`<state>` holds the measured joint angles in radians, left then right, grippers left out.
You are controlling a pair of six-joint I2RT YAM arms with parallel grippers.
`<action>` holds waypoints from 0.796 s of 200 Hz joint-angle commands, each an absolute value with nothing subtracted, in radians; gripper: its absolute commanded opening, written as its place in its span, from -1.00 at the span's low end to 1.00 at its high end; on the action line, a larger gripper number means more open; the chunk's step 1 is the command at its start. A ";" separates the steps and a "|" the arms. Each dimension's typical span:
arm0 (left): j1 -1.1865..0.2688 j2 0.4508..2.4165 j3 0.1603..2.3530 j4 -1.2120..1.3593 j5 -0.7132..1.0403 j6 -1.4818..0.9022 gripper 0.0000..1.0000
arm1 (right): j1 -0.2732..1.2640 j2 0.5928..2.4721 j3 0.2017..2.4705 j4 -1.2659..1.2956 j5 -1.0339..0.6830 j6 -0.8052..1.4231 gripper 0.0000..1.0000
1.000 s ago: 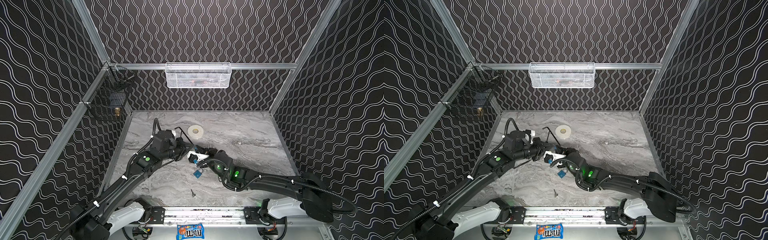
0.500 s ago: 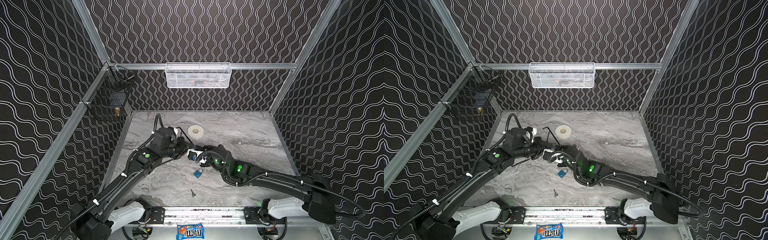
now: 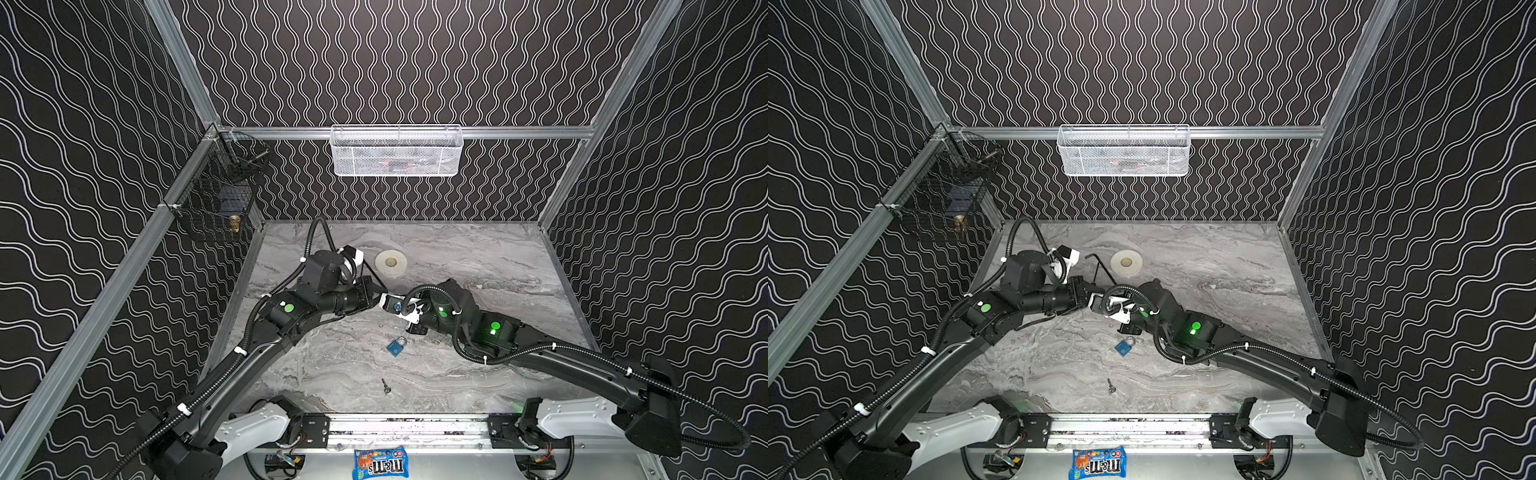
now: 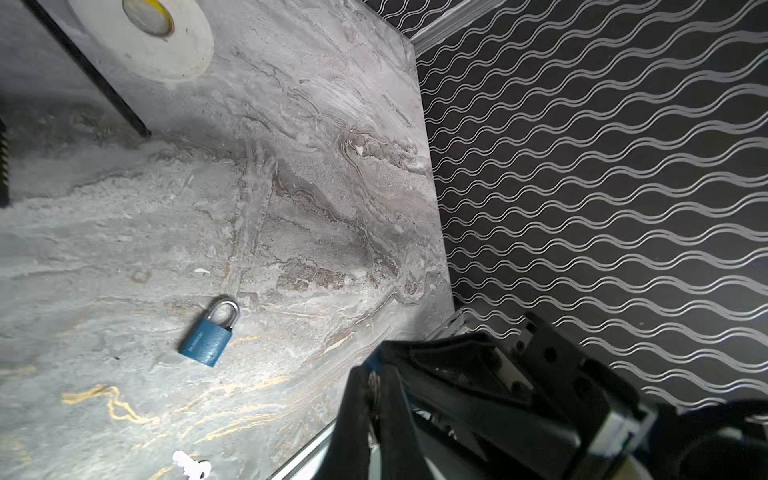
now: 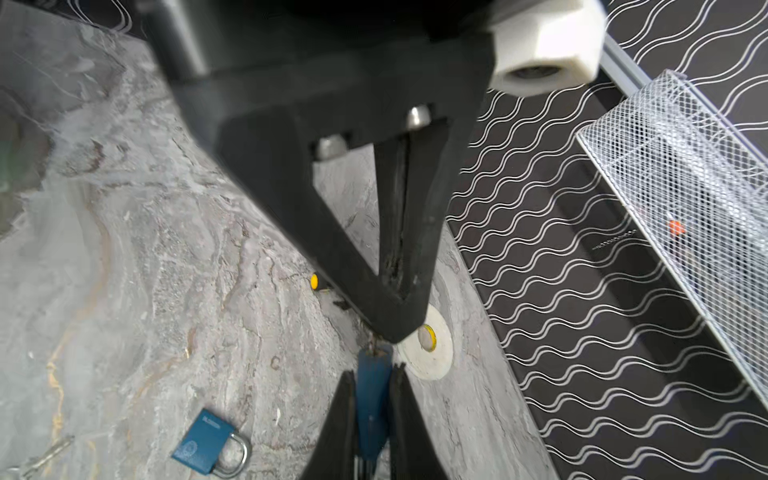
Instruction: Unlock with the key
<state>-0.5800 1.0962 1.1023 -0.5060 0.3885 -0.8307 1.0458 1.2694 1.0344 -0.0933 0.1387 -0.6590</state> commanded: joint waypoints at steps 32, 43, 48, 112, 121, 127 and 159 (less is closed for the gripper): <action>-0.579 1.117 1.136 -0.553 0.339 -0.704 -1.00 | 1.051 1.268 1.056 -0.018 -0.012 -0.614 -1.00; -0.579 1.119 1.137 -0.551 0.335 -0.736 -1.00 | 1.050 1.269 1.056 -0.008 0.012 -0.617 -1.00; -0.579 1.116 1.130 -0.541 0.334 -0.753 -1.00 | 1.052 1.270 1.053 0.000 0.022 -0.621 -1.00; -0.579 1.114 1.102 -0.463 0.307 -0.835 -1.00 | 1.051 1.235 1.030 0.018 0.076 -0.628 -0.34; -0.580 1.118 1.096 -0.440 0.311 -0.838 -1.00 | 1.052 1.221 1.022 0.021 0.070 -0.620 -0.17; -0.580 1.121 1.093 -0.432 0.309 -0.837 -1.00 | 1.053 1.214 1.018 0.024 0.066 -0.610 -0.07; -0.580 1.125 1.067 -0.360 0.299 -0.807 -1.00 | 1.012 1.177 1.015 0.010 0.012 -0.431 0.20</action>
<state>-0.5800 1.1278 1.0851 -0.4618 0.3145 -0.8371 1.0454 1.2003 1.0134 -0.0174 0.0807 -0.5793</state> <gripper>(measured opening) 0.058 0.537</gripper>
